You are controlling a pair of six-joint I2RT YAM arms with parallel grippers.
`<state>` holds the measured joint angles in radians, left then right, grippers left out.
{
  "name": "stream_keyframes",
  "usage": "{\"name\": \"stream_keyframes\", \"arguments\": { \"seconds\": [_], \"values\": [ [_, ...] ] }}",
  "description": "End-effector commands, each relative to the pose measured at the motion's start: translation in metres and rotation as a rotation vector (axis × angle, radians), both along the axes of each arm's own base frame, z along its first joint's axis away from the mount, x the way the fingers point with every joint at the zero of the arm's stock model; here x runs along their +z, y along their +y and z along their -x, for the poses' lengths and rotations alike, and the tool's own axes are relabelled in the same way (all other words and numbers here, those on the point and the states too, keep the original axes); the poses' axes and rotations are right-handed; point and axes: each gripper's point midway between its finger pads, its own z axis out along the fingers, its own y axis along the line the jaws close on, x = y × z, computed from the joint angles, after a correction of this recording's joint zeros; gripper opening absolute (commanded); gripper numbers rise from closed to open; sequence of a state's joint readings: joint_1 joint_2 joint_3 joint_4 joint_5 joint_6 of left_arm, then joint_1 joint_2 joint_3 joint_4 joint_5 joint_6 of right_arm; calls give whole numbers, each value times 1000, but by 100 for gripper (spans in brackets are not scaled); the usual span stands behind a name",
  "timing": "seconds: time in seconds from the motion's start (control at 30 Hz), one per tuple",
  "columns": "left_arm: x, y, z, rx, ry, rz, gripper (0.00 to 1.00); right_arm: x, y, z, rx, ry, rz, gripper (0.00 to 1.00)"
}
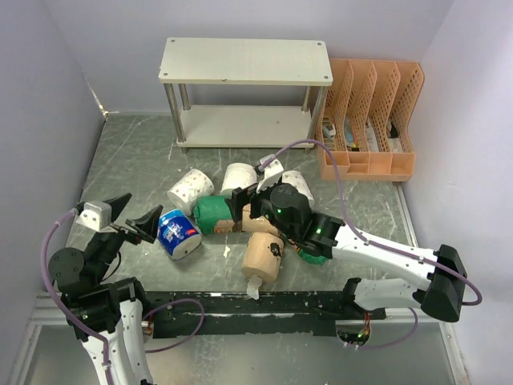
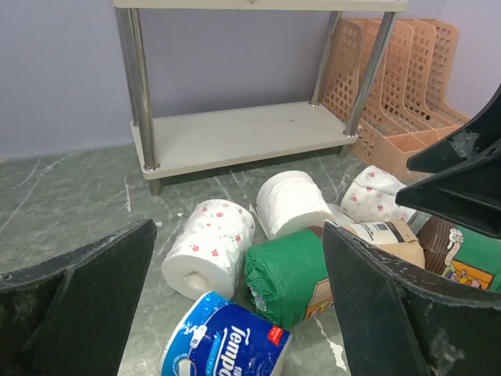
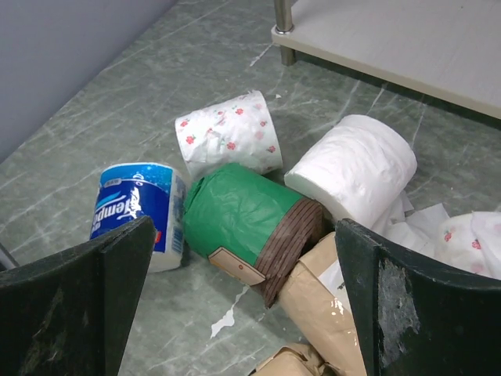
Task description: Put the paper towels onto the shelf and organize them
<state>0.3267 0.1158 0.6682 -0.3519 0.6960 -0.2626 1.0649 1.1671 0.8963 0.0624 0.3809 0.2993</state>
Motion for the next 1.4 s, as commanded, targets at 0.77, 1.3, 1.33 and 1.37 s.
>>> {"name": "stream_keyframes", "arguments": {
  "seconds": [0.77, 1.3, 1.33, 1.37],
  "values": [
    [8, -7, 9, -26, -64, -12, 99, -14, -96, -50, -532, 30, 234, 100],
    [11, -9, 15, -32, -89, -24, 99, -70, -60, -49, -372, 187, 207, 59],
    [11, -9, 15, -31, -90, -25, 99, -73, -72, -55, -408, 227, 184, 47],
    [11, -9, 16, -29, -91, -26, 99, -76, -79, -59, -419, 273, 160, 43]
  ]
}}
